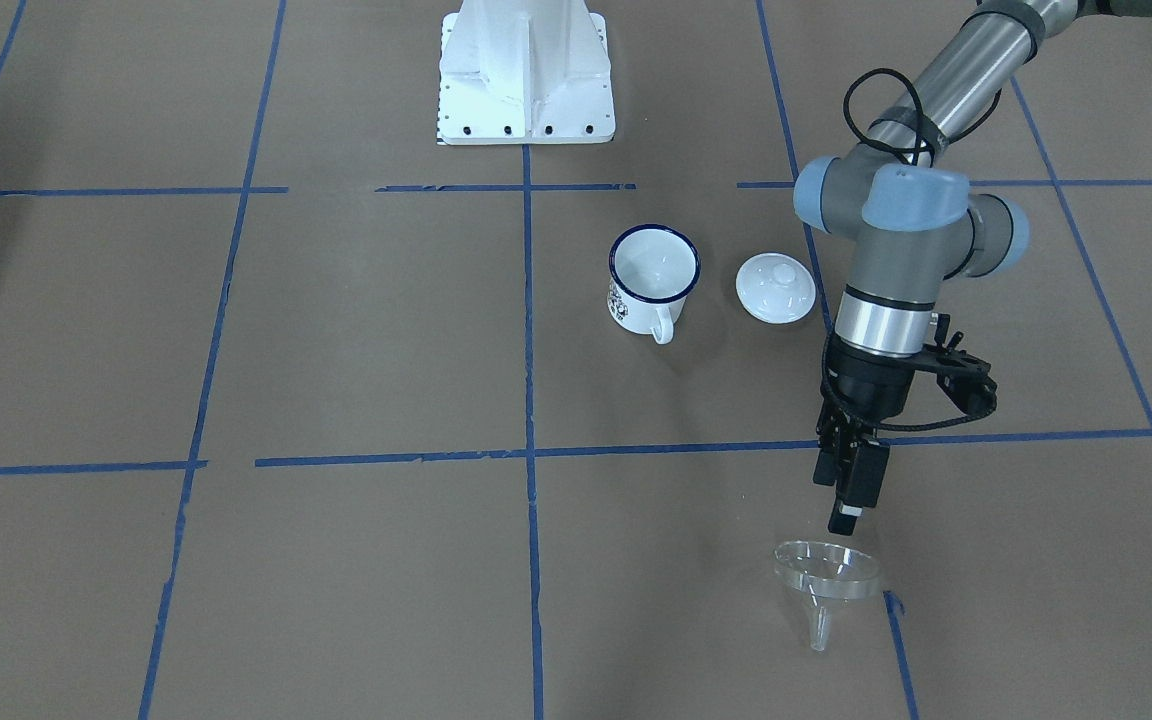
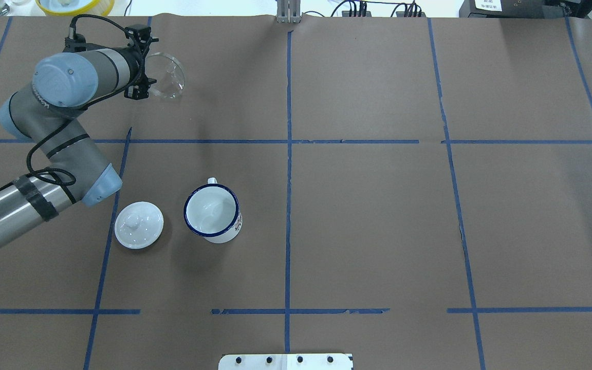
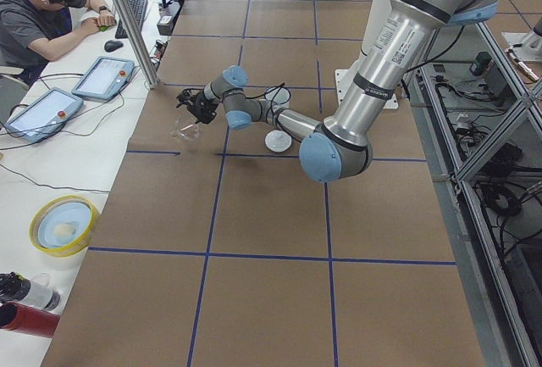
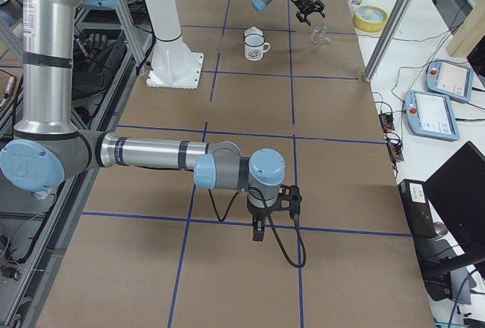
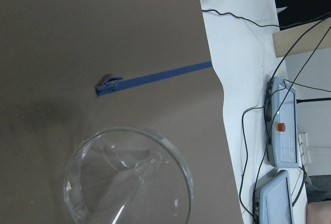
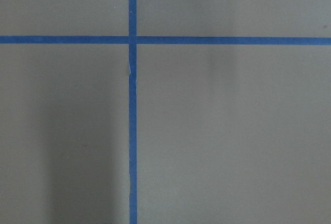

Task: Place funnel on cup
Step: 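Grasp the clear glass funnel rim with the left gripper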

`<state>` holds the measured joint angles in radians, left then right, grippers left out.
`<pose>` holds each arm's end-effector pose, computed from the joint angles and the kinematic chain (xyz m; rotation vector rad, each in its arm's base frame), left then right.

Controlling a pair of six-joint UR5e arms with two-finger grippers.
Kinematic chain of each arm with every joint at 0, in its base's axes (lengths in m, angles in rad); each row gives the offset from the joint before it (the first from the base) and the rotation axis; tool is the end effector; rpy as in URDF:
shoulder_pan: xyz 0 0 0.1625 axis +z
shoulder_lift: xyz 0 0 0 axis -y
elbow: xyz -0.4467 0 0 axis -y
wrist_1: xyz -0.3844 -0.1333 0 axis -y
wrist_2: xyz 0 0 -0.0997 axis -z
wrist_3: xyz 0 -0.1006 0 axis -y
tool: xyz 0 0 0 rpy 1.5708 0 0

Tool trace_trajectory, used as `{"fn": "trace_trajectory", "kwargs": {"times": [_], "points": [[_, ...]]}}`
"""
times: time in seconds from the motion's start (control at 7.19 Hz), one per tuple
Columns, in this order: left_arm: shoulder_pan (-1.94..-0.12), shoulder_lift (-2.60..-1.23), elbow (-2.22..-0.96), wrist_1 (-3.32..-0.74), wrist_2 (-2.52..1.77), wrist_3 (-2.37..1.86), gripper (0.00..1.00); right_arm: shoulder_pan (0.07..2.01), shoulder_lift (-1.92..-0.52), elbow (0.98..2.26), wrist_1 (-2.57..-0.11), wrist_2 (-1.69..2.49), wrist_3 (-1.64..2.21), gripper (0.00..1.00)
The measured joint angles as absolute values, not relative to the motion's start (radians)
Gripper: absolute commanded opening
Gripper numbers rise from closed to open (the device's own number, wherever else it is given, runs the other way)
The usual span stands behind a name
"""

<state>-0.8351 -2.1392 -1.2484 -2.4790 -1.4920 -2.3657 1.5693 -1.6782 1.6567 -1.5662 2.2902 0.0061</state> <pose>0.3955 -0.6473 0.3948 0.1037 1.2839 -1.4719 0.0664 -0.4349 0.6922 -0.0189 -0.7193 0.0105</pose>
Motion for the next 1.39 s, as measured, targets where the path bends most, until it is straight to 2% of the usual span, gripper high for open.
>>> {"fn": "trace_trajectory", "kwargs": {"times": [0.28, 0.7, 0.83, 0.97, 1.11, 1.39], "points": [[-0.841, -2.18, -1.154, -2.536, -1.493, -2.359, 1.0, 1.569, -1.678, 1.657, -1.566, 2.29, 0.006, 1.0], [-0.84, -2.209, -1.092, -2.561, -1.495, -2.352, 0.83, 1.569, -1.678, 1.657, -1.566, 2.29, 0.006, 1.0], [-0.84, -2.217, -1.077, -2.571, -1.496, -2.347, 0.5, 1.569, -1.678, 1.657, -1.566, 2.29, 0.006, 1.0], [-0.84, -2.22, -1.071, -2.575, -1.496, -2.345, 0.08, 1.569, -1.678, 1.657, -1.566, 2.29, 0.006, 1.0], [-0.841, -2.22, -1.069, -2.579, -1.497, -2.333, 0.0, 1.569, -1.678, 1.657, -1.566, 2.29, 0.006, 1.0], [-0.842, -2.219, -1.071, -2.587, -1.497, -2.281, 0.0, 1.569, -1.678, 1.657, -1.566, 2.29, 0.006, 1.0]]}}
